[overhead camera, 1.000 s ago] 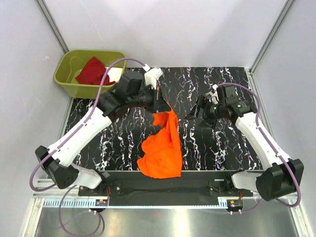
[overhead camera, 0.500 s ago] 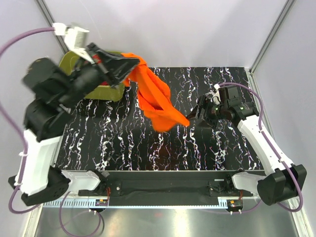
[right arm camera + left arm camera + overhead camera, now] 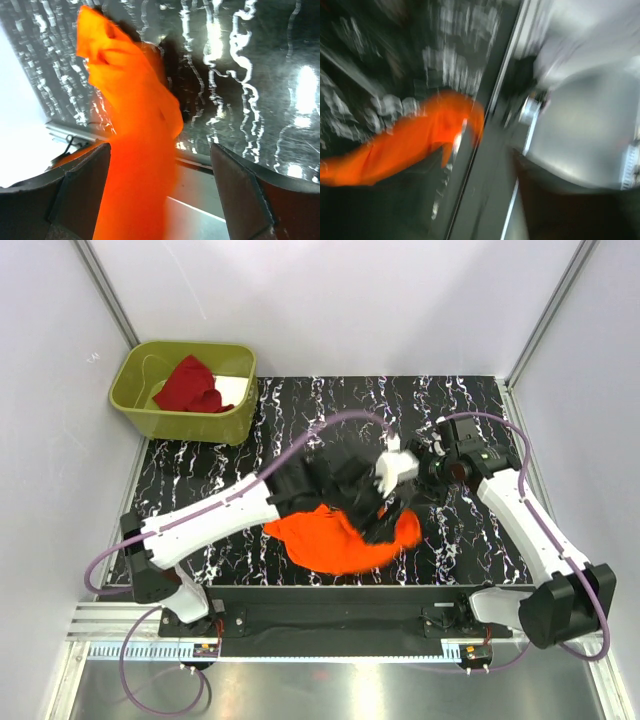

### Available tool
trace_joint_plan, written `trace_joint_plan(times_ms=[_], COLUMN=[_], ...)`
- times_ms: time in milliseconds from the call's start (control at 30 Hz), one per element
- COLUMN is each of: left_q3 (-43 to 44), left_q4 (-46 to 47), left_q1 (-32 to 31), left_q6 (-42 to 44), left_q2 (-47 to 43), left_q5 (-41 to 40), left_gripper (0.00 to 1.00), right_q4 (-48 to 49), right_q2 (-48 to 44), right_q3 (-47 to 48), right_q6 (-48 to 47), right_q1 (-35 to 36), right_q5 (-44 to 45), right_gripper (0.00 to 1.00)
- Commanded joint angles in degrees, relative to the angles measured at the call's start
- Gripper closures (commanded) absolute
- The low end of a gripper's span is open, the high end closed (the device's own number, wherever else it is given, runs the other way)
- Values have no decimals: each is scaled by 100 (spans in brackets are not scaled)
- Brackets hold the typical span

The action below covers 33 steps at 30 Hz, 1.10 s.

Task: Fold and stack the t-shirts
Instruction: Move the tshirt to the center of the board, then flatten the tshirt out

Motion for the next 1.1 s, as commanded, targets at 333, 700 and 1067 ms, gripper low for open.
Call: trace_joint_plan(times_ms=[333,700,1067], left_q3=[-1986,-1953,-1846], left_q4=[90,267,353], left_q1=[1197,1268,609], left_q6=[-86,-490,-1149], left_q2=[-1868,794,1569], left_q5=[-662,175,-853], left_gripper=[35,62,52], right_q4=[-176,-113,290], right_q2=[692,1220,685], right_q3=[171,-656,-1597], right_q6=[-154,233,637], right_q1=[14,23,84], right_q5=[71,263,149], right_gripper=[13,34,35])
